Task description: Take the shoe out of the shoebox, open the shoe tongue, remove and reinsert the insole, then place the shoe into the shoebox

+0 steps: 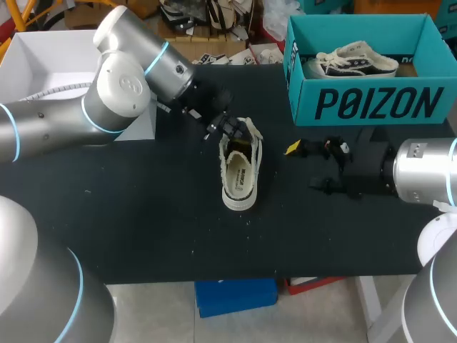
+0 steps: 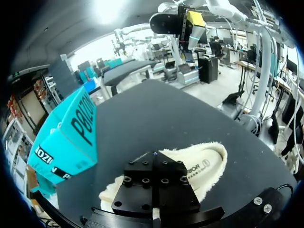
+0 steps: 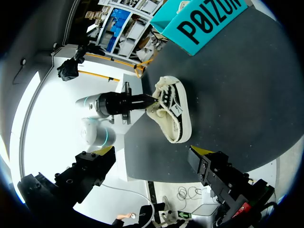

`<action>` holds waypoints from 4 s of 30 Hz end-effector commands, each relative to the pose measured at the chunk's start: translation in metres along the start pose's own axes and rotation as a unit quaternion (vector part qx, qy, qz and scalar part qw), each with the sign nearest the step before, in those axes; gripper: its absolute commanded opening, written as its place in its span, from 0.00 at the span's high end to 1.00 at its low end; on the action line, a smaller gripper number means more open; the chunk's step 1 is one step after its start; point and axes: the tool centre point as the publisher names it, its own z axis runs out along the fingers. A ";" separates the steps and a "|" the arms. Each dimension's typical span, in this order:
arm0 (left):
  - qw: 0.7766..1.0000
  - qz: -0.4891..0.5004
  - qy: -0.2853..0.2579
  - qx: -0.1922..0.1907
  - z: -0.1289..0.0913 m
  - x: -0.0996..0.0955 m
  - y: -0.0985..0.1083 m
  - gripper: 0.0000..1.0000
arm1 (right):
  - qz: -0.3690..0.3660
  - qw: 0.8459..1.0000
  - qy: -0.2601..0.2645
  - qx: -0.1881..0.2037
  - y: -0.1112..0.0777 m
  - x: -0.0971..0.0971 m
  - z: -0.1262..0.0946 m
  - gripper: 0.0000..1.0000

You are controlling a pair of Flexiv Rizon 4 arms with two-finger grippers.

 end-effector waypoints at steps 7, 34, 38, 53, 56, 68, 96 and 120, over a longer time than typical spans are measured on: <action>0.998 -0.066 -0.003 -0.022 -0.047 0.016 -0.009 1.00 | 0.000 1.000 0.000 0.000 0.000 0.000 0.000 0.00; 0.995 -0.090 -0.008 -0.051 -0.091 0.049 -0.001 0.00 | 0.000 1.000 0.000 0.000 0.000 0.000 0.000 0.00; 0.995 -0.090 -0.008 -0.051 -0.091 0.049 -0.001 0.00 | 0.000 1.000 0.000 0.000 0.000 0.000 0.000 0.00; 0.995 -0.090 -0.008 -0.051 -0.091 0.049 -0.001 0.00 | 0.000 1.000 0.000 0.000 0.000 0.000 0.000 0.00; 0.995 -0.090 -0.008 -0.051 -0.091 0.049 -0.001 0.00 | 0.000 1.000 0.000 0.000 0.000 0.000 0.000 0.00; 0.994 -0.072 0.024 -0.073 -0.087 0.037 0.001 0.00 | 0.000 1.000 0.000 0.000 0.000 0.000 0.000 0.00; 0.871 0.443 0.136 -0.166 -0.065 0.024 0.030 0.00 | 0.000 1.000 0.000 0.000 0.000 0.000 0.000 0.00; 0.810 0.506 0.206 -0.213 -0.007 0.027 0.059 0.50 | 0.000 1.000 0.000 0.000 0.000 0.000 0.000 0.00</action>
